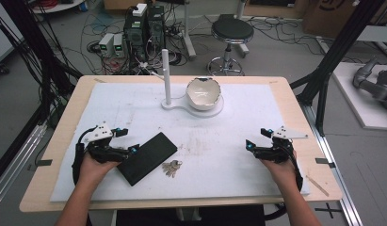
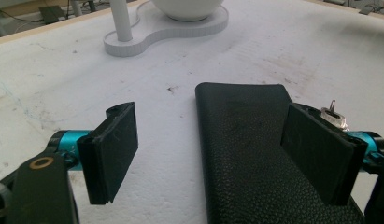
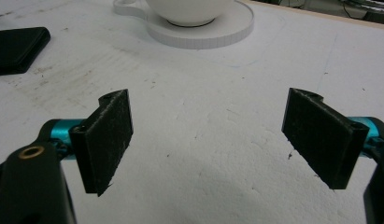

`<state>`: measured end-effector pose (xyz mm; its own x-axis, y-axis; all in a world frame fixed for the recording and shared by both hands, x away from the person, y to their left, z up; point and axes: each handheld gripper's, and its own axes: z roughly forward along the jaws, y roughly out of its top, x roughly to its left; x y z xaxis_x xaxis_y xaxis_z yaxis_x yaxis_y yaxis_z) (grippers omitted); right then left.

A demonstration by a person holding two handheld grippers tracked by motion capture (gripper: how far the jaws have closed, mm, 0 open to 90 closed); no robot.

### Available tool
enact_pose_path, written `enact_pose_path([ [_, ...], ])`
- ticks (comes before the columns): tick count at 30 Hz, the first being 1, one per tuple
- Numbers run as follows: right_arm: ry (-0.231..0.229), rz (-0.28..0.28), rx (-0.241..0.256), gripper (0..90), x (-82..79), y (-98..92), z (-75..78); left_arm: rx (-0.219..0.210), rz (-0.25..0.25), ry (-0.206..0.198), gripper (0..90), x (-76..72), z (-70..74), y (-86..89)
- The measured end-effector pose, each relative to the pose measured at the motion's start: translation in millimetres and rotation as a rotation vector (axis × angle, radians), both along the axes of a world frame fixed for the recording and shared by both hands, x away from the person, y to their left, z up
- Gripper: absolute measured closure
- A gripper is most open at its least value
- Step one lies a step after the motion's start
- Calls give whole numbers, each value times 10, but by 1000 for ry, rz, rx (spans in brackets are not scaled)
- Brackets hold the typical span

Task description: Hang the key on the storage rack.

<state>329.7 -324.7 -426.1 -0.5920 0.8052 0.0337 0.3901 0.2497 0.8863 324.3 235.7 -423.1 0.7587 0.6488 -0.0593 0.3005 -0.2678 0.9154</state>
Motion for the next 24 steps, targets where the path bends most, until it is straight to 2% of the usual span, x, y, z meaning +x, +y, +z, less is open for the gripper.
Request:
enact_pose_path([
  [5,8,-3,1,166,1,-7,-8,-23,-19,-7,189,-14,31,-36],
  [10,13,7,-8,167,1,10,-15,-53,-79,-15,189,-46,87,-168],
  [16,5,23,-16,167,-3,33,-13,-44,-136,-14,189,-61,113,-339],
  [18,5,22,-20,167,-5,33,-13,-41,-174,-1,189,-69,117,-453],
  [24,15,27,-21,167,-9,32,-20,4,-238,24,189,-91,101,-716],
])
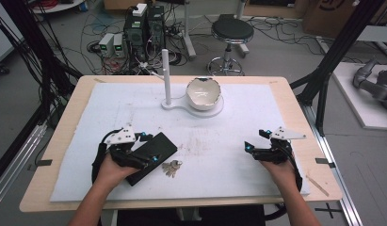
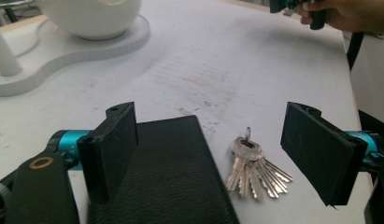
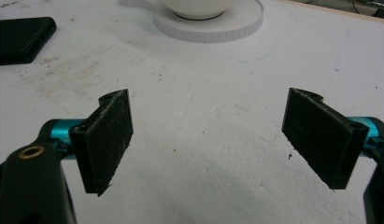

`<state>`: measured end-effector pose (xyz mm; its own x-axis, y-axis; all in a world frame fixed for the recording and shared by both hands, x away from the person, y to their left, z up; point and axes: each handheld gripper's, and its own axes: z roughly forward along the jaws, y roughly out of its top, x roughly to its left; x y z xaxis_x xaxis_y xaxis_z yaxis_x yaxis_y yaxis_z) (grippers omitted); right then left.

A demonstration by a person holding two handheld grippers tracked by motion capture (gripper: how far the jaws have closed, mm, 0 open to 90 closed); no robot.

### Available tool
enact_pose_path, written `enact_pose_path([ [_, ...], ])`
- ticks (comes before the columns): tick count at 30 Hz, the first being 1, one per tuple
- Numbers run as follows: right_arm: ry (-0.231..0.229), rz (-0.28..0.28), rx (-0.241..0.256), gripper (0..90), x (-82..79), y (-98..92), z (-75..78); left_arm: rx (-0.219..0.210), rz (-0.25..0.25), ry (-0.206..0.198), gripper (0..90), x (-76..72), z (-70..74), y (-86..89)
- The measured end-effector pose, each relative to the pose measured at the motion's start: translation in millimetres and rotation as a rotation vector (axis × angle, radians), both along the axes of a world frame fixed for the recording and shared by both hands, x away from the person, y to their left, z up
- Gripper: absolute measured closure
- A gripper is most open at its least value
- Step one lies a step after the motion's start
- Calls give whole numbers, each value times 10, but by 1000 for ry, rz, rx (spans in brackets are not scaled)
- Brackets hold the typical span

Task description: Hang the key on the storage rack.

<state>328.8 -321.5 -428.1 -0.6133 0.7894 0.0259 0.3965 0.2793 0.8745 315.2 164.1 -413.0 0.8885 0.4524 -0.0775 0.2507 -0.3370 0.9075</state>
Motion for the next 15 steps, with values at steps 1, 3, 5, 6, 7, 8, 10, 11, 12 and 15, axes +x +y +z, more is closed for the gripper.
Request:
enact_pose_path([
  [1,-2,0,0,167,0,4,-2,11,-4,4,190,-6,-4,-43],
  [3,1,8,-3,167,-1,9,-3,25,-24,8,192,-16,-14,-121],
  [5,-3,10,-6,167,-1,10,-4,36,-37,11,207,-19,-19,-153],
  [6,-2,12,-5,167,-4,18,-3,52,-51,11,247,-17,-34,-232],
  [7,-2,12,-5,167,-4,18,-3,52,-51,11,262,-17,-34,-232],
  [8,0,14,-6,167,-5,21,-3,61,-54,15,262,-12,-40,-271],
  [10,-3,13,-11,167,2,25,-8,73,-64,26,292,1,-54,-357],
  [11,3,16,-11,167,4,31,-11,77,-69,31,314,5,-64,-400],
  [12,2,17,-14,167,4,32,-10,99,-81,37,325,18,-75,-459],
  [15,0,20,-12,167,2,29,-9,119,-91,52,354,41,-89,-543],
])
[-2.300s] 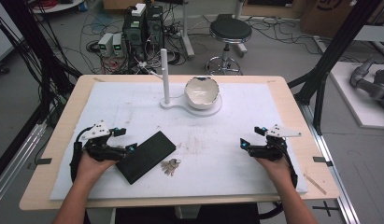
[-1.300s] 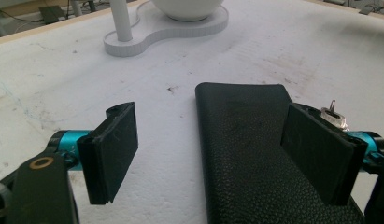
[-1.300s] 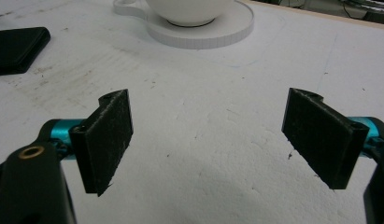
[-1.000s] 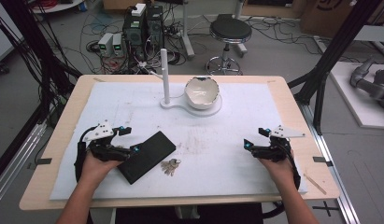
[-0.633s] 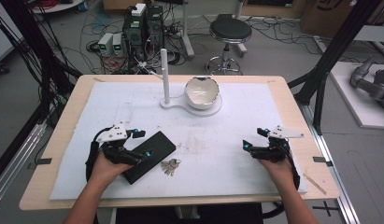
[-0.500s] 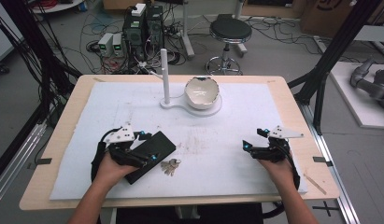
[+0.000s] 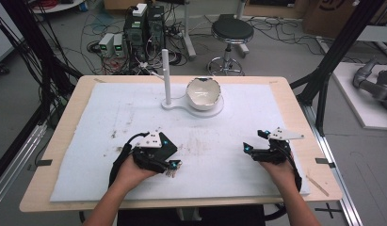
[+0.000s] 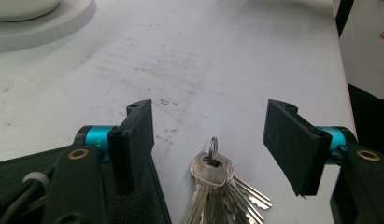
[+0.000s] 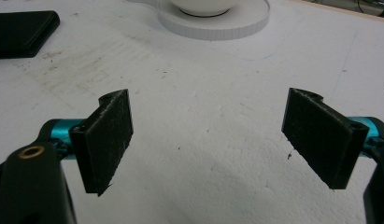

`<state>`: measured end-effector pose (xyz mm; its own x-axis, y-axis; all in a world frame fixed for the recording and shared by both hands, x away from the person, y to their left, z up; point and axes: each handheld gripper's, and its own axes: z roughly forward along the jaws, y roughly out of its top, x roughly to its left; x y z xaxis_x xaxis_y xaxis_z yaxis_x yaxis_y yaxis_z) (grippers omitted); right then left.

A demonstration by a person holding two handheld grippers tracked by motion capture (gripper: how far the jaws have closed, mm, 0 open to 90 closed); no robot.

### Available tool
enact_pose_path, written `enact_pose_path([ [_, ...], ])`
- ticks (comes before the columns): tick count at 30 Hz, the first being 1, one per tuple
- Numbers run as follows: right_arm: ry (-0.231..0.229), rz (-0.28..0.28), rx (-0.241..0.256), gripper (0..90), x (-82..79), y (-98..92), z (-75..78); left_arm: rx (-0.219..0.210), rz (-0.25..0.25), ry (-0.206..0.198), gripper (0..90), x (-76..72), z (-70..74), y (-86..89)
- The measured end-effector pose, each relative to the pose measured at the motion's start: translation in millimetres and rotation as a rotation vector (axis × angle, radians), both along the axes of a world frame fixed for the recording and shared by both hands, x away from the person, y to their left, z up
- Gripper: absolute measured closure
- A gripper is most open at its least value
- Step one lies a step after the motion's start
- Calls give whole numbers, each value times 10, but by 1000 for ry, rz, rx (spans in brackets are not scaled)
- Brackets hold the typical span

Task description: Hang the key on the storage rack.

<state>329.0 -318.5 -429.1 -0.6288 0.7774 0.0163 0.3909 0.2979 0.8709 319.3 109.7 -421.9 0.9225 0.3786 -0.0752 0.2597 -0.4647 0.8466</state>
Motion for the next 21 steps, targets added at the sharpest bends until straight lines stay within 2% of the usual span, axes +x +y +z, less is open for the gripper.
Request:
enact_pose_path([
  [3,5,0,0,167,2,-1,-3,25,-3,9,417,16,-17,-37],
  [4,8,2,0,167,3,1,-7,61,-7,20,429,31,-41,-77],
  [11,11,10,-16,167,6,26,-19,120,-25,38,541,51,-74,-164],
  [12,12,10,-16,167,6,27,-19,138,-39,35,591,53,-73,-169],
  [16,18,10,-16,167,4,27,-23,151,-49,37,687,51,-82,-193],
  [21,18,14,-18,167,-2,33,-22,167,-45,34,741,52,-92,-198],
])
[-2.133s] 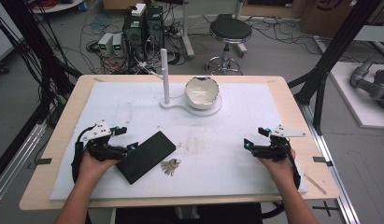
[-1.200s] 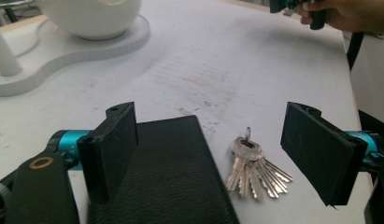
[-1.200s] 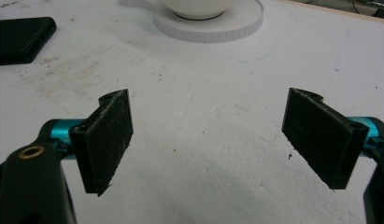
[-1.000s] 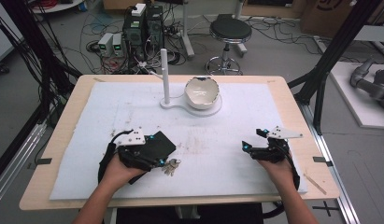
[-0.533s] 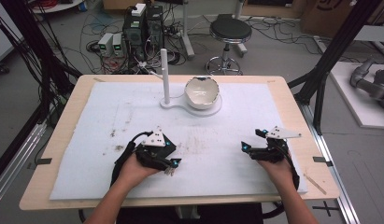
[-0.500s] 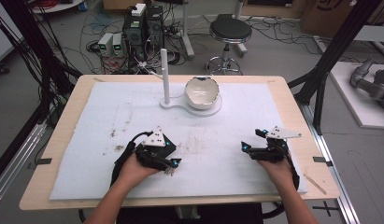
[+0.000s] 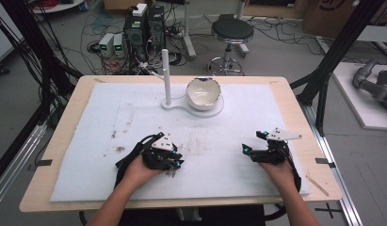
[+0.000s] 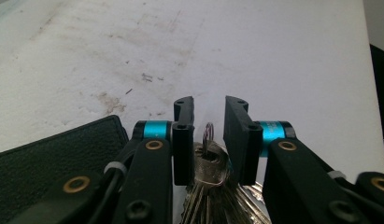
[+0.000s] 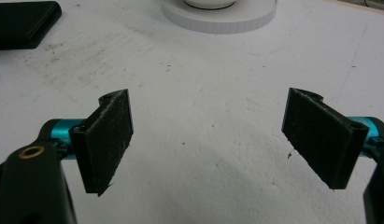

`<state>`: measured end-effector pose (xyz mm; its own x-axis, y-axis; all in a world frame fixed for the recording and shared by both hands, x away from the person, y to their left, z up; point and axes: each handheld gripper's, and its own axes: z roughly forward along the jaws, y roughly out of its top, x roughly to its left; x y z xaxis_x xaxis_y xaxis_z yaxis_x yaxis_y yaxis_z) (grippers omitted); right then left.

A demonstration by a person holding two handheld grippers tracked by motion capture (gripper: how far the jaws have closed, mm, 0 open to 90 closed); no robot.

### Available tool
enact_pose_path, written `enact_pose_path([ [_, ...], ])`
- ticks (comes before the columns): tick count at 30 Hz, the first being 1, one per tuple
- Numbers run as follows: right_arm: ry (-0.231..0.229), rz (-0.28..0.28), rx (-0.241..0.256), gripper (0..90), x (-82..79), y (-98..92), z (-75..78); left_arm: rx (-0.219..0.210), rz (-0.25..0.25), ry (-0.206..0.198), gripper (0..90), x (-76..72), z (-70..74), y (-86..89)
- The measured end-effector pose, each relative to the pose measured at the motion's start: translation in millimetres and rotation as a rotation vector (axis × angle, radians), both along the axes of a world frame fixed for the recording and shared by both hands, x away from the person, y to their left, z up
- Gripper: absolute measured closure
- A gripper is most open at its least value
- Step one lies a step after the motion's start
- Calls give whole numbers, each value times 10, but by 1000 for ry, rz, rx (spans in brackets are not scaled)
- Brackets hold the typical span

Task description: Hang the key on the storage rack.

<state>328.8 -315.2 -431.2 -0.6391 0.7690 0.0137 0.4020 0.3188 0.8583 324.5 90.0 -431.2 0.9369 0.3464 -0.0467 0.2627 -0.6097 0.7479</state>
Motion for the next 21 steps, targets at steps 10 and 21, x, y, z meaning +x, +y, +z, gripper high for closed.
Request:
enact_pose_path([
  [10,-7,0,-12,167,-8,15,-1,16,-15,-6,871,-1,-10,-13],
  [21,-6,2,-11,168,-12,10,-1,-102,-20,-16,879,-63,218,114],
])
